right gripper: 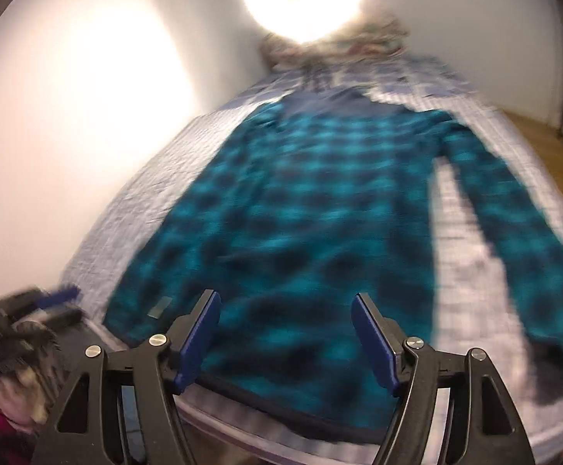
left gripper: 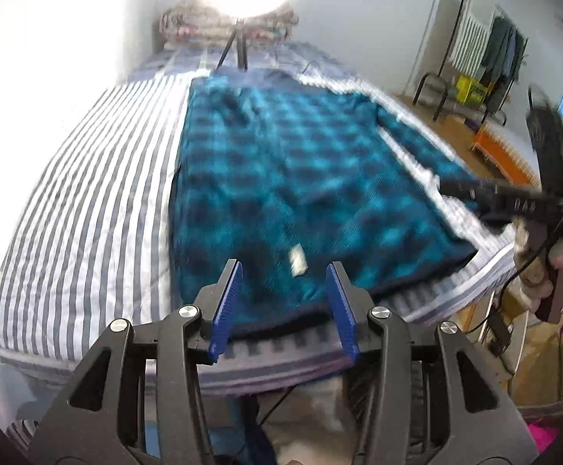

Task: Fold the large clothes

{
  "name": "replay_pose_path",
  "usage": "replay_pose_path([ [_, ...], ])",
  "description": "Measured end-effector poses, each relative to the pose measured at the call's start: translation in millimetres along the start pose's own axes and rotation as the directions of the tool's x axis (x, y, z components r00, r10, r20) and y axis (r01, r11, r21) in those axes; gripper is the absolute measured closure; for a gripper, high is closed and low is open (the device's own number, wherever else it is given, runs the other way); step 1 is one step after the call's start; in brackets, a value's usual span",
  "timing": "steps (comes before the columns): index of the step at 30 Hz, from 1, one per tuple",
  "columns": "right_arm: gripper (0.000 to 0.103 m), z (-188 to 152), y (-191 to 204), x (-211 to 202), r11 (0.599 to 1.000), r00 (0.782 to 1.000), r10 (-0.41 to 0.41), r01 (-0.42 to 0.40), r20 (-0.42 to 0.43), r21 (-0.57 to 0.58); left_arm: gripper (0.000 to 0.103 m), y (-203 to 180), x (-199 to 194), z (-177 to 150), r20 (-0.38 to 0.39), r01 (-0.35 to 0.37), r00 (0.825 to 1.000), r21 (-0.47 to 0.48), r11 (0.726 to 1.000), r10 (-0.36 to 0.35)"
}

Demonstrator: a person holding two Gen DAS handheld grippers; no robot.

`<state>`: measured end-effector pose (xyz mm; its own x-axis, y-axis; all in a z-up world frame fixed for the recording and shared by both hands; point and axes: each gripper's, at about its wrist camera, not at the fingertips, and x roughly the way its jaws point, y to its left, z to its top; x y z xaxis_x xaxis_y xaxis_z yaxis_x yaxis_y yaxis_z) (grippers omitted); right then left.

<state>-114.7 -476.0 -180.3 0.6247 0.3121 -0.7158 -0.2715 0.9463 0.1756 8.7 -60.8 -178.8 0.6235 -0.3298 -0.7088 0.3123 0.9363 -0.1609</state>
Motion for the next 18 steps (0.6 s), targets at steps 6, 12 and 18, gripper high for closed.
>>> replay_pose_path([
  [6,0.031,-1.9,-87.5,-46.1,0.983,0.99,-0.141,0.14,-0.005,0.116,0.057,-10.9,-2.2,18.4,0.017,0.044,0.999,-0.013,0.999,-0.044],
  [12,0.031,-8.6,-170.7,-76.7,0.952,0.975,-0.219,0.22,-0.029,0.215,0.057,-24.7,-0.8,21.1,0.012,0.057,0.998,0.006,0.998,-0.057],
  [18,0.039,-9.2,-244.5,-82.3,0.913,0.986,-0.161,0.167,-0.047,0.372,0.057,-36.8,4.8,25.5,-0.008,0.072,0.997,0.027,0.997,-0.072],
])
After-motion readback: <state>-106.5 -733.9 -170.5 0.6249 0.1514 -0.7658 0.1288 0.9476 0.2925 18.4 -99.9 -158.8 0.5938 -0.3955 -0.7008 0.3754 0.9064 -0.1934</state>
